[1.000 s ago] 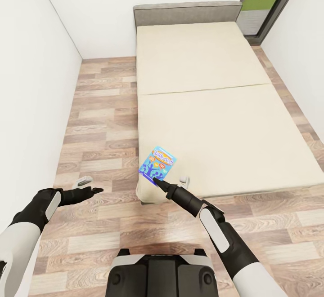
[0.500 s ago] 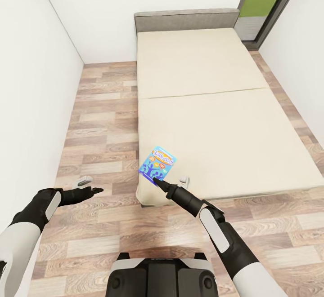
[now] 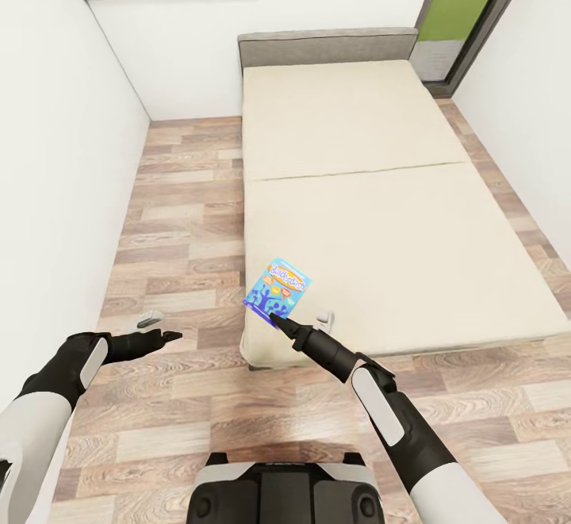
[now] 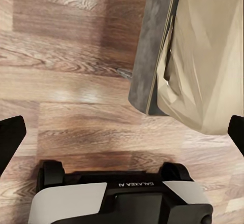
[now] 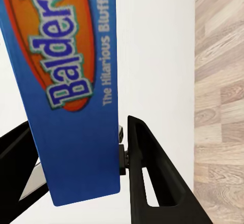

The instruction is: Put all the toys in the child's room - the three board games (two on the bed and one on the table), the two jigsaw puzzles on the table, and the tennis ball on the table - inside the toy box on the table in the child's room.

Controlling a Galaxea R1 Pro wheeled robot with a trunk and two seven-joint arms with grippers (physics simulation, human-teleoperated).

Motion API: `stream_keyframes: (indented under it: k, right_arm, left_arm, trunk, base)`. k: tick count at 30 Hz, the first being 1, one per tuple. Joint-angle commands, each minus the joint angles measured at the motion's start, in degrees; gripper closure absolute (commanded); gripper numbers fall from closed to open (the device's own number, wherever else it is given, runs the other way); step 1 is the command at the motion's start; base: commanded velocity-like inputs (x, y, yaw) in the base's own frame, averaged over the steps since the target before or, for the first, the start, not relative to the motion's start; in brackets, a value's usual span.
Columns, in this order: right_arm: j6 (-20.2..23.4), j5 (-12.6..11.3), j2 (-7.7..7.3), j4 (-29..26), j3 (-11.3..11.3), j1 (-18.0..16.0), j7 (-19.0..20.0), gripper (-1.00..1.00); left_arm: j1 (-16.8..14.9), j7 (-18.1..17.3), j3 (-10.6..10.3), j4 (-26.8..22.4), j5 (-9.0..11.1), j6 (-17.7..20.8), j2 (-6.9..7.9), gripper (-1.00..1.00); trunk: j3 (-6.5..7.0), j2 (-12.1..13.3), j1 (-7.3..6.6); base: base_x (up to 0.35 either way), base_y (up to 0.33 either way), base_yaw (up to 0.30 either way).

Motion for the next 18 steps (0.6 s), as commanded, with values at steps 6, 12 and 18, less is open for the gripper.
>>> stream_keyframes:
  k: [6,12,18]
  right_arm:
    - [0.5,-0.6,0.01,0.0,0.0,0.0,-0.1,1.00]
    - [0.5,-0.6,0.01,0.1,0.0,0.0,-0.1,1.00]
    - [0.5,-0.6,0.01,0.1,0.0,0.0,-0.1,1.00]
  left_arm:
    - [0.0,-0.1,0.2,0.0,0.2,0.4,-0.01,-1.00]
    - [0.0,-0.1,0.2,0.0,0.2,0.4,-0.01,-1.00]
    - [0.0,-0.1,0.2,0.0,0.2,0.4,-0.01,-1.00]
  trunk:
    - [0.51,-0.1,0.03]
    - [1.08,-0.1,0.03]
    - [1.65,-0.1,0.03]
  base:
    - [0.000,0.000,0.000]
    - [0.000,0.000,0.000]
    - [0.000,0.000,0.000]
